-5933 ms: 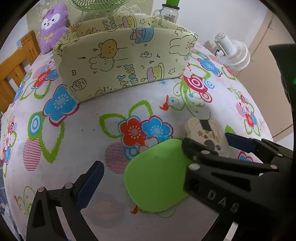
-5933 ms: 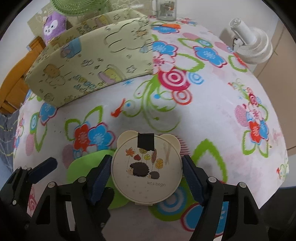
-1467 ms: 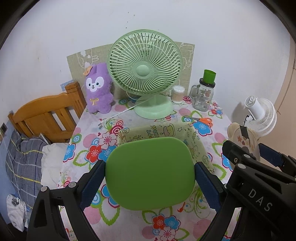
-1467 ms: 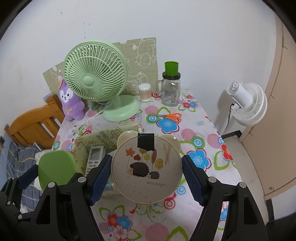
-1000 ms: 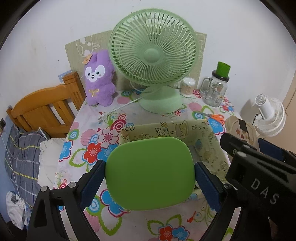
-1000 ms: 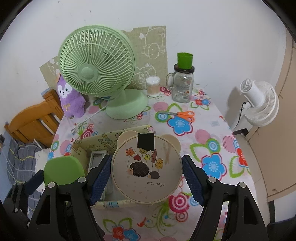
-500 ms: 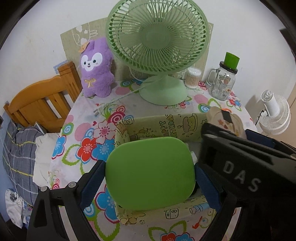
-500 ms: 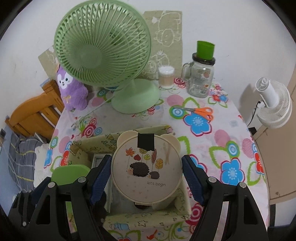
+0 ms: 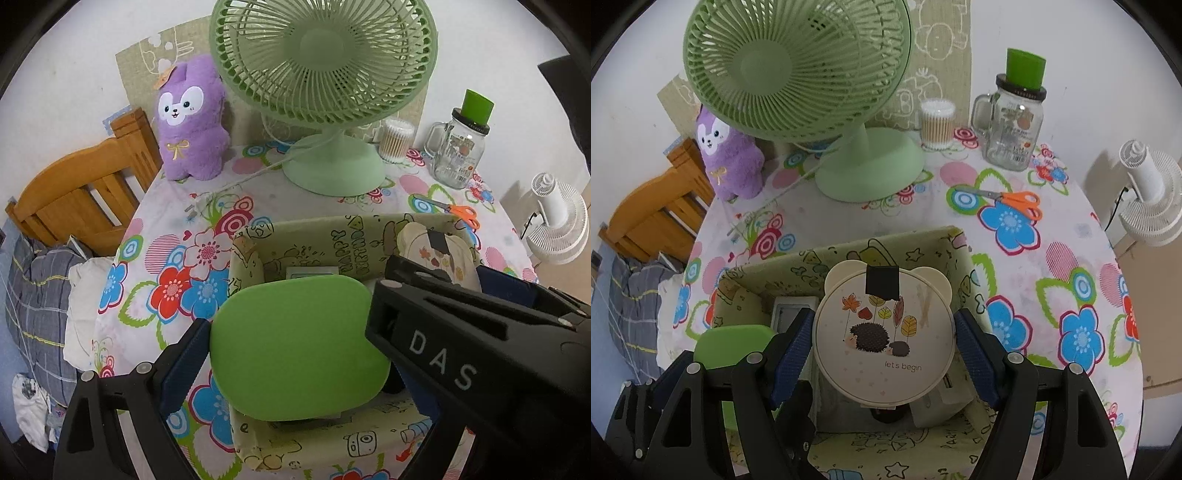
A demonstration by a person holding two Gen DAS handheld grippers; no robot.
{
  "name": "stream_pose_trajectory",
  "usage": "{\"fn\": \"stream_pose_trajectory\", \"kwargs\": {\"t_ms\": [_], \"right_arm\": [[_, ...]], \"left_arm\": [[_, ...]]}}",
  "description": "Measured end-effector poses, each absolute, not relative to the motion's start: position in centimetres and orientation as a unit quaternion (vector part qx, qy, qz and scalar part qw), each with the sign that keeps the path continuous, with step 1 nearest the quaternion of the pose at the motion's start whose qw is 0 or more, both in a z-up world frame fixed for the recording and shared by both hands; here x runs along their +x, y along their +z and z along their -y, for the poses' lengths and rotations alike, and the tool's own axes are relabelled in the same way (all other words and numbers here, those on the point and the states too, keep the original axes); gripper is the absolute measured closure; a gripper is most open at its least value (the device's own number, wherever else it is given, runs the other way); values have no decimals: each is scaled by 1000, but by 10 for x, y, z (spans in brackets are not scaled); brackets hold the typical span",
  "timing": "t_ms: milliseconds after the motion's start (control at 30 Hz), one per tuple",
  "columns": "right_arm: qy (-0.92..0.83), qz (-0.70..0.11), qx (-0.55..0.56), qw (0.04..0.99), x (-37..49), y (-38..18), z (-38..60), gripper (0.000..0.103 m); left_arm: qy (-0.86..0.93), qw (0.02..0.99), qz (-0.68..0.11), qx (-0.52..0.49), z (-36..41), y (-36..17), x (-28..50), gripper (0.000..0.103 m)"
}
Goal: Organize rigid objects
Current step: 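Lower the hedgehog tin into the fabric box and open the right tool, then lower the green lid into the fabric box and open the left tool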
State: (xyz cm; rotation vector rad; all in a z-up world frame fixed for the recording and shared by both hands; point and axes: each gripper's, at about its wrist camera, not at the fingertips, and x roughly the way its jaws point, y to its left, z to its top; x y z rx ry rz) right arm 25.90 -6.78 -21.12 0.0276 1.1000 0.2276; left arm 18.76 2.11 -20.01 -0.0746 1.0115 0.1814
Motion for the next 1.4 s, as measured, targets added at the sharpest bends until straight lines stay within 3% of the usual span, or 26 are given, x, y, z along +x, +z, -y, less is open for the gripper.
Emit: {"fn": "stream_pose_trajectory", "kwargs": {"t_ms": [367,500,1400], "right_arm": [[112,-547,20,829,262,-224,69,24],[124,-542,7,831,260,-221,65,16],[64,-486,-6,871,224,-166,123,14]], "left_arm": [[86,869,-486,-27,-21,-203,189,7],[85,869,-486,-25,-20,-203,188,7],[41,884,-465,-17,14,-175,184,7]]}}
